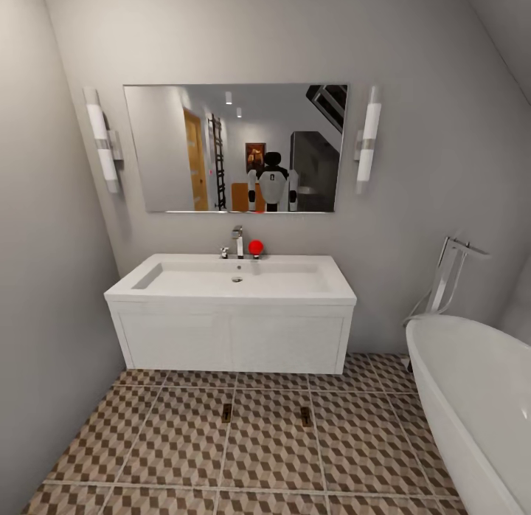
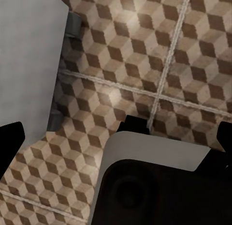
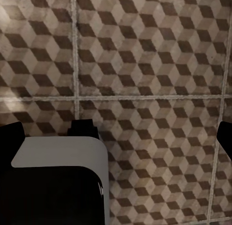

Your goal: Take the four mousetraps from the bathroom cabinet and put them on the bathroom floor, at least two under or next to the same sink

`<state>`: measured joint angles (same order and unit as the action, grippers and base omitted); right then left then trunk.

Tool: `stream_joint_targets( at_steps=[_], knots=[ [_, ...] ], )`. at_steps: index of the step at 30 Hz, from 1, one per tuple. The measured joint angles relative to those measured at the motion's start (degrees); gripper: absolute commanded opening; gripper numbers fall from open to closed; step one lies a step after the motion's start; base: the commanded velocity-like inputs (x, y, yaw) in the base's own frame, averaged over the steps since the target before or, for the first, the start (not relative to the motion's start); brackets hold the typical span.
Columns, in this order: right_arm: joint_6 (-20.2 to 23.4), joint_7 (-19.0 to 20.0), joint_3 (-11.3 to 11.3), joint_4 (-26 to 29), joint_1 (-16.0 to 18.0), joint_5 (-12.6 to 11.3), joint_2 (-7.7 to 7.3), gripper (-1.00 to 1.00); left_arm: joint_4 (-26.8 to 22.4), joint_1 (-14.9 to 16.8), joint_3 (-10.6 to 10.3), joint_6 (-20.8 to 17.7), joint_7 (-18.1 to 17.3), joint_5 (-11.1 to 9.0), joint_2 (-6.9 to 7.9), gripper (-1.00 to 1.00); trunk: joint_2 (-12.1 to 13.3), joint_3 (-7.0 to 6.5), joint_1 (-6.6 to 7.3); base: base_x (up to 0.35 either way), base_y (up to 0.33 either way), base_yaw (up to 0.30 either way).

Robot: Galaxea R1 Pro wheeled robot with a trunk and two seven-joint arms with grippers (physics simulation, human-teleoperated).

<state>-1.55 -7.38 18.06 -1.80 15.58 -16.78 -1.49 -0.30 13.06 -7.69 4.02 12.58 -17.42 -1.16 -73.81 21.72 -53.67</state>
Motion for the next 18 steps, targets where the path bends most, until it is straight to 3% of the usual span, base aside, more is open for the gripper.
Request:
stream_joint_targets(
  at_steps=[18],
  knots=[
    [0.2,0.0,0.0,0.0,0.0,0.1,0.35,1.0,0.0,0.0,0.0,0.0,0.0,-0.1,-0.01,1.0,0.0,0.0,0.0,0.0,0.0,0.019]
  ],
)
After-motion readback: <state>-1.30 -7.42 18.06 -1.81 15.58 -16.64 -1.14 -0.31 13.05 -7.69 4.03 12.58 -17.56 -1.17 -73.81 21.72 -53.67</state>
